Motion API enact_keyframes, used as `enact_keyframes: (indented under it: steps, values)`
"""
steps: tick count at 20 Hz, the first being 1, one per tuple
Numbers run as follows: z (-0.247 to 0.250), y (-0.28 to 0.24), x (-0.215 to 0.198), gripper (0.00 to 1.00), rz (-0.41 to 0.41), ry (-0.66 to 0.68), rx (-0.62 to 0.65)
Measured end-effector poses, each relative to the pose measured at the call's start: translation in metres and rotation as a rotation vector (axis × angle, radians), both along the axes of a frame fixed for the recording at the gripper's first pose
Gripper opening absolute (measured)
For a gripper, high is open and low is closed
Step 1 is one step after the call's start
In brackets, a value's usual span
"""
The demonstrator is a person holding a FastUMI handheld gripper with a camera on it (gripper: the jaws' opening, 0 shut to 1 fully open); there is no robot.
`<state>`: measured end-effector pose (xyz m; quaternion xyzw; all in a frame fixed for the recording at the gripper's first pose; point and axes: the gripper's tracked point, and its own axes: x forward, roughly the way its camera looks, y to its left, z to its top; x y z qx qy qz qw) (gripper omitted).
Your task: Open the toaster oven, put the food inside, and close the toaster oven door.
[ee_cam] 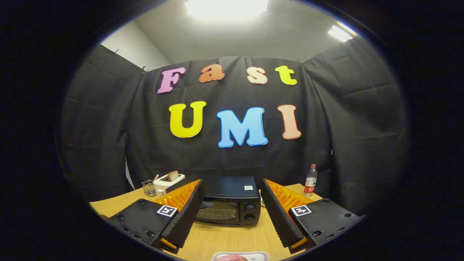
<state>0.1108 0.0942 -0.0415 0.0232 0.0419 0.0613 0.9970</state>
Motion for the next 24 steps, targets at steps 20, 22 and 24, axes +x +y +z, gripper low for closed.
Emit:
enact_keyframes:
  steps: [20,22,24]
  values:
    - [-0.117,0.113,0.118,0.98,0.079,0.196,-0.036]
    - [-0.125,0.118,0.122,0.98,0.075,0.213,-0.038]
    - [-0.134,0.122,0.126,0.99,0.073,0.233,-0.038]
